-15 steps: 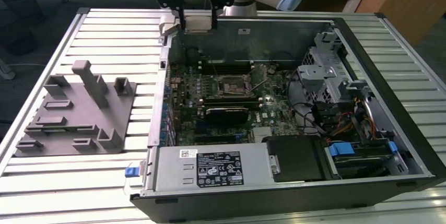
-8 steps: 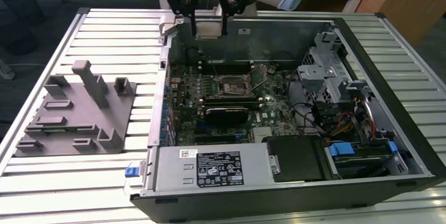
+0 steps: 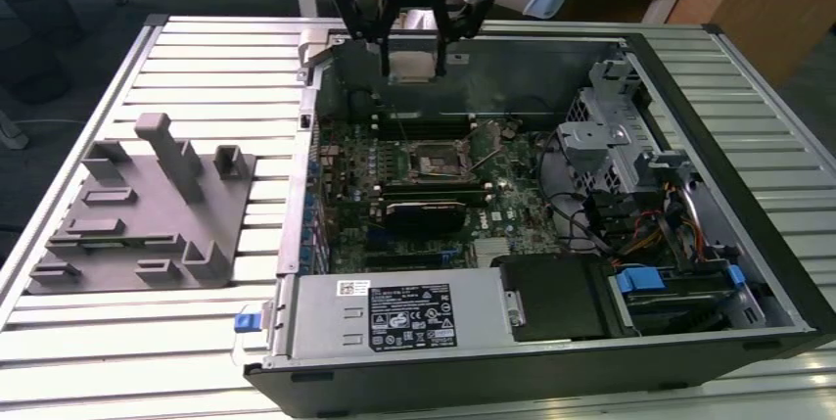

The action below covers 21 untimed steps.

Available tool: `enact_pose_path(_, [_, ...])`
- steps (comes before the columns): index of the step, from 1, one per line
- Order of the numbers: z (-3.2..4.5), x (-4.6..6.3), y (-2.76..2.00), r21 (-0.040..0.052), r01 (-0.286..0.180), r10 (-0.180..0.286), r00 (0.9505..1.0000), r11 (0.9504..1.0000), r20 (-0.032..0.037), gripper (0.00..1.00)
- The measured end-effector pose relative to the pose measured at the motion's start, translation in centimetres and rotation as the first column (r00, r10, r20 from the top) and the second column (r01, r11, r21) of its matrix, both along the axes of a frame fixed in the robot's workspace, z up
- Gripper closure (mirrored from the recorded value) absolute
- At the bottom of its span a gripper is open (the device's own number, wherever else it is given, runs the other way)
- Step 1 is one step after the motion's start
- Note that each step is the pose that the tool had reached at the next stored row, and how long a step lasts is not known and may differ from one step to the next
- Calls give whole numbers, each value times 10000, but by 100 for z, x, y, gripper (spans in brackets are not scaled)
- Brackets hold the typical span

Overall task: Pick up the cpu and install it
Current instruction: 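Pick up the cpu and move it towards the insertion slot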

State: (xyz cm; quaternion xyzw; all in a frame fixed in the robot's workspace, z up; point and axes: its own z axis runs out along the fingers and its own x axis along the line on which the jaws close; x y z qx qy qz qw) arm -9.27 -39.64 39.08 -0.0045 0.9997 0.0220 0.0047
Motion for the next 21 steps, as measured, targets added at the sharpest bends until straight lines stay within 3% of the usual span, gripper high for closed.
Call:
enact_pose_path(10, [-157,219,31,-34,-4,4,10000,10000,-54,45])
enact_pose_path(21, [-301,368,42,-56,-5,4,9999,10000,-113,45])
